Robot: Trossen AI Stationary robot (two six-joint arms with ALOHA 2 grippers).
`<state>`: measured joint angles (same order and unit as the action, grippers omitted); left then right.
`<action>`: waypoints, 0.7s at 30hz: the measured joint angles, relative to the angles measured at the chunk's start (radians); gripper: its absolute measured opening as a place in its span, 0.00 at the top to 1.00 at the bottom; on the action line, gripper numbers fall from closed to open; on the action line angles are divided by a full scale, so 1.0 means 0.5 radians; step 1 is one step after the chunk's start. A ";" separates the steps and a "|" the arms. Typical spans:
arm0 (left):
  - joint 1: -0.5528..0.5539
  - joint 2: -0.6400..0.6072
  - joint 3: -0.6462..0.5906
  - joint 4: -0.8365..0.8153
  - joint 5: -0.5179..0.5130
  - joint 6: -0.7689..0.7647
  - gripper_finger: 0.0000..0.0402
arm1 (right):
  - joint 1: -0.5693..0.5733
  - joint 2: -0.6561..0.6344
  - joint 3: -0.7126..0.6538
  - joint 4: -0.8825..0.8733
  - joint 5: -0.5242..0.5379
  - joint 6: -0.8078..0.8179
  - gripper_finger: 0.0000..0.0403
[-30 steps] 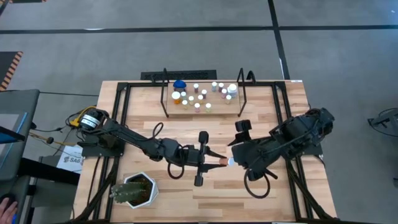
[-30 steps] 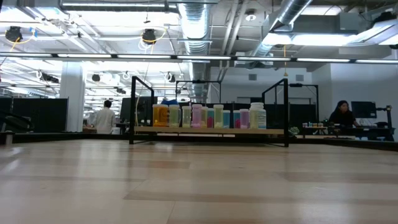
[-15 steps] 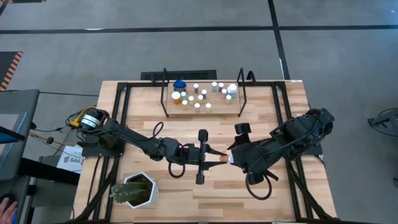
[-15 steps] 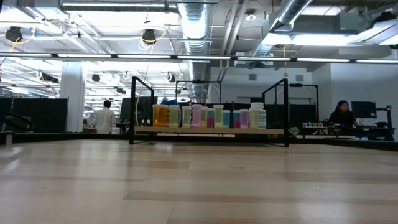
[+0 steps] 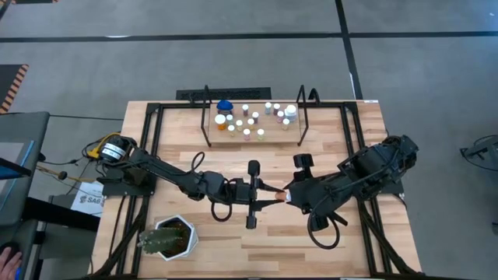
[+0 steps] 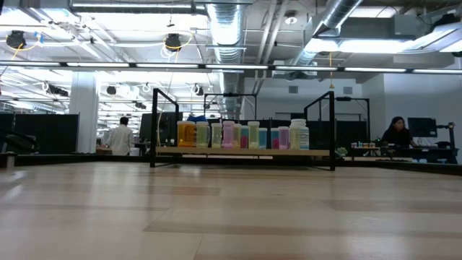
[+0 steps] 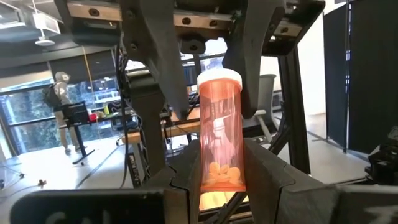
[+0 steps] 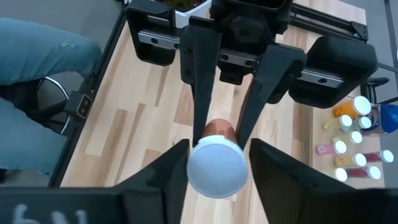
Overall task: Pick and place medicine bottles onto shelf by color
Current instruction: Put the orange pill bottle on the shelf
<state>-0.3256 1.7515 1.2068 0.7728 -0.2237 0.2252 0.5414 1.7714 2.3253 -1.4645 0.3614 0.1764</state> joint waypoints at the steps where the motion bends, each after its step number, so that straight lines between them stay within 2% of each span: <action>1: 0.000 0.000 0.000 0.007 0.000 0.000 0.81 | -0.001 0.000 0.000 -0.001 0.000 0.000 0.53; 8: 0.001 0.000 0.000 0.014 -0.009 -0.001 0.81 | -0.001 -0.001 0.000 -0.002 0.000 0.000 0.69; 12: 0.000 0.000 0.000 0.013 -0.020 -0.001 0.80 | -0.001 0.000 0.000 -0.003 0.000 0.002 0.72; 18: 0.000 0.000 0.000 -0.027 -0.035 0.000 0.66 | -0.017 0.000 0.000 -0.017 0.001 0.005 0.67; 21: 0.000 0.000 0.000 -0.082 -0.161 -0.001 0.56 | -0.062 -0.001 0.000 -0.104 0.002 0.038 0.67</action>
<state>-0.3256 1.7515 1.2068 0.7320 -0.3045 0.2249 0.5102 1.7711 2.3253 -1.5166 0.3622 0.1956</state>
